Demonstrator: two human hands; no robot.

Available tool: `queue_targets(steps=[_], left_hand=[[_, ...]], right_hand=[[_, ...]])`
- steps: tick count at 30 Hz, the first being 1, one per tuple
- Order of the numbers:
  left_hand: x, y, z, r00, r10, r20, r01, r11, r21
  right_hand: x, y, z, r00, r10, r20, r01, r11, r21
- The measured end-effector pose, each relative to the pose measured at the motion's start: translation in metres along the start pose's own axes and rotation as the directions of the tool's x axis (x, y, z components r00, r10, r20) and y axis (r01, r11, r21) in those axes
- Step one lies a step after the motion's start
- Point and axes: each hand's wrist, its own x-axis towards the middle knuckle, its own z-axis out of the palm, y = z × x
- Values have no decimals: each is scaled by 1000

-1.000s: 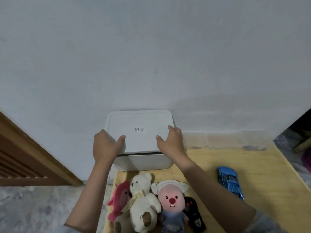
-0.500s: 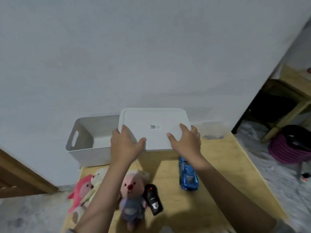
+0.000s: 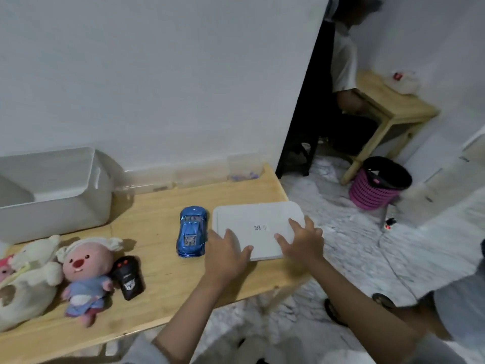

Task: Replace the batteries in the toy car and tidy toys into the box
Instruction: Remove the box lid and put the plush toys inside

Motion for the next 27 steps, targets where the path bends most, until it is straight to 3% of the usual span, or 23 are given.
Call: queue_targets(steps=[9,16,21,27], left_hand=[[-15,-7,58,989,13,146,-22,998,66],[-13,-12,65,986,24,164,-38,996,85],[-22,-19,36,997,26,-66,-25,999,29],[-30,-79,-43,917,-88,-389,52,993,-102]], right_hand=[[3,44,46,969,-51,240,50,999,9],[1,41,63,969,-137,208,125,990,70],[-13,-5,66,937,-332,105,299,921,249],[-45,-112,70,799,-601,25,551,748,369]])
